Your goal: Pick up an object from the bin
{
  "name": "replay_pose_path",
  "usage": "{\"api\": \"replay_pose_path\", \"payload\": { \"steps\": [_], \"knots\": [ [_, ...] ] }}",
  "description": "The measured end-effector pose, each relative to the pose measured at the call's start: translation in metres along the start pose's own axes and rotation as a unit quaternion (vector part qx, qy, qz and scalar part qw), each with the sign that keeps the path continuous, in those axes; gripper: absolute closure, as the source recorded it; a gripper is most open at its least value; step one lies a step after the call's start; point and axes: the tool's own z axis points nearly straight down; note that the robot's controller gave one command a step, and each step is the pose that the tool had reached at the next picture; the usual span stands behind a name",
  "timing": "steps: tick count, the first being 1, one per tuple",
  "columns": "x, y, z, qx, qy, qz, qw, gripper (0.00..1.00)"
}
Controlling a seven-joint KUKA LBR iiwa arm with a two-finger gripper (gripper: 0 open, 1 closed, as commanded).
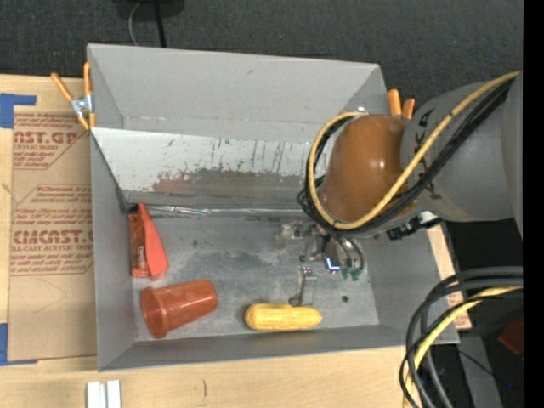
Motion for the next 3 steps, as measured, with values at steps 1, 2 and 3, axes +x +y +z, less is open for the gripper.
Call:
{"api": "replay_pose_path", "payload": {
  "steps": [1, 2, 3],
  "knots": [
    [-0.002, 0.000, -0.004, 0.000, -0.0037, 0.000, 1.0000, 0.00],
    [0.016, 0.008, 0.038, 0.000, -0.0052, -0.012, 0.9999, 0.00],
    [0.034, 0.015, 0.065, 0.001, -0.0041, -0.023, 0.9997, 0.00]
  ]
}}
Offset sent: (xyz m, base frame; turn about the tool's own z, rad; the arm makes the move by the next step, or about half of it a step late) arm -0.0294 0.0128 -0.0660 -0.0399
